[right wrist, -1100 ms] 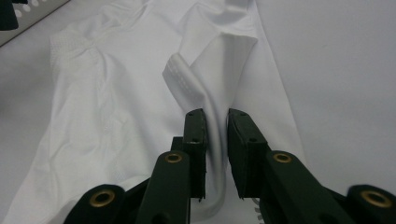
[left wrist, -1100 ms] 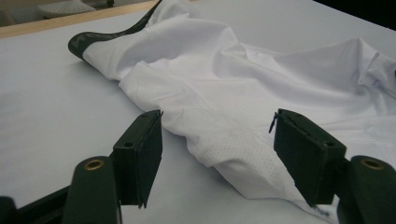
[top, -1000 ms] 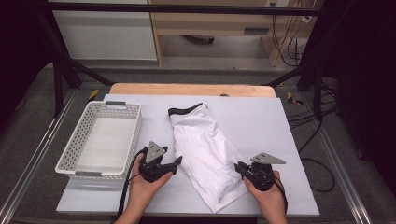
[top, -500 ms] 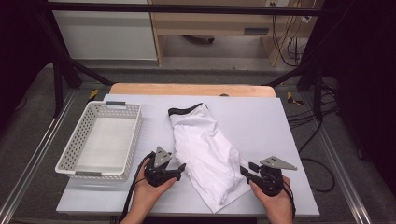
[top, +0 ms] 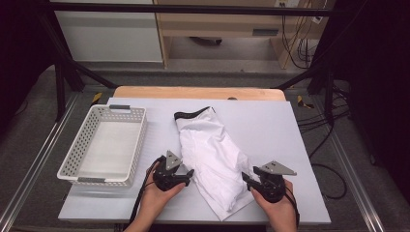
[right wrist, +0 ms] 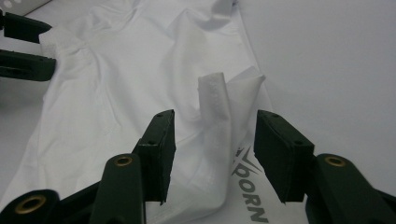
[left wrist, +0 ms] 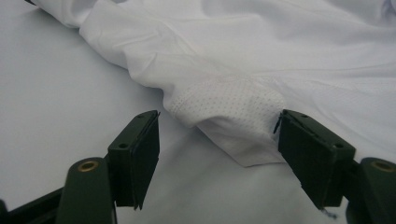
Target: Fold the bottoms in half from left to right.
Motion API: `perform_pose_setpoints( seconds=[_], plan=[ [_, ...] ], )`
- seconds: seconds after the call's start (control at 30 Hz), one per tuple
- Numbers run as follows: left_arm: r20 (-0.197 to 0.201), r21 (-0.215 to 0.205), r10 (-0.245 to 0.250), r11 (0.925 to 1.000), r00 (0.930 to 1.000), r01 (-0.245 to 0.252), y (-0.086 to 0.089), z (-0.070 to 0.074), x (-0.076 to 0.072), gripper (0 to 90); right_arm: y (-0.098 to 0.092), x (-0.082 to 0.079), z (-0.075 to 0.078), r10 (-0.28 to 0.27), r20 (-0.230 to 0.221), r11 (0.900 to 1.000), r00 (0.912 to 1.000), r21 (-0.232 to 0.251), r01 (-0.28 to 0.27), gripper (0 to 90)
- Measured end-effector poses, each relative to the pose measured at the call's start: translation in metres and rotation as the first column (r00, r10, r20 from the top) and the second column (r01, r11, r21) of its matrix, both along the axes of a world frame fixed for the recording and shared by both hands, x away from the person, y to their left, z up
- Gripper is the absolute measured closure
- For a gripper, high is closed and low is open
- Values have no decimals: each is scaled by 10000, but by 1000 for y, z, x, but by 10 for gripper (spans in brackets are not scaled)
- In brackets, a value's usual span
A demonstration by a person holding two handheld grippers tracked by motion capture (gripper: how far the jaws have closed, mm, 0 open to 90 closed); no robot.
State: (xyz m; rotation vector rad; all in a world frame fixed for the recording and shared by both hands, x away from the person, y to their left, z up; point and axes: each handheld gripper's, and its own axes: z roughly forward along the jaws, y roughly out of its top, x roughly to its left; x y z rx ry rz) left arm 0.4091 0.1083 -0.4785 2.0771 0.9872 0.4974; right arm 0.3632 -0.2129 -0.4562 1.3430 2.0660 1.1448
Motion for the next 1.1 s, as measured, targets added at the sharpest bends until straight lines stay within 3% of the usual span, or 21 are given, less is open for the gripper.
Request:
perform_pose_setpoints(
  seconds=[0.13,0.3,0.4,0.43,0.47,0.53,0.6,0.73,0.9,1.1],
  plan=[
    [-51,-6,-95,10000,9999,95,0,1,-2,314,9,5,2,115,121,9998,9999,-159,-113,492],
    [222,165,-167,9997,9996,164,3,6,-9,331,19,19,-1,-50,80,9977,10000,-678,56,495],
    [72,178,32,9998,10000,-34,6,2,-5,349,21,28,-4,-48,-59,9959,10000,-908,42,655],
    [72,178,32,9998,10000,-34,6,2,-5,368,22,29,-4,-16,-144,9953,9999,-965,2,752],
    [-299,-123,41,9999,9995,-45,6,0,-1,407,21,30,-5,137,-178,9945,9997,-1038,-155,829],
    [-292,-33,35,10000,9996,-36,5,0,1,420,18,29,-5,97,-265,9959,9996,-899,-121,864],
    [-227,-41,6,10000,9997,-7,3,1,2,487,12,26,-3,-60,-173,9978,9998,-665,48,874],
    [-109,-85,-7,10000,9999,6,1,4,3,514,-6,16,0,-457,-247,9990,9986,12,457,875],
    [84,70,-161,9998,9998,161,-7,2,6,609,-21,10,-3,-872,-496,9957,9950,284,887,870],
    [161,0,-396,9992,9991,396,-7,2,7,818,-30,5,-4,-1002,-668,9933,9927,504,1037,719]
  ],
)
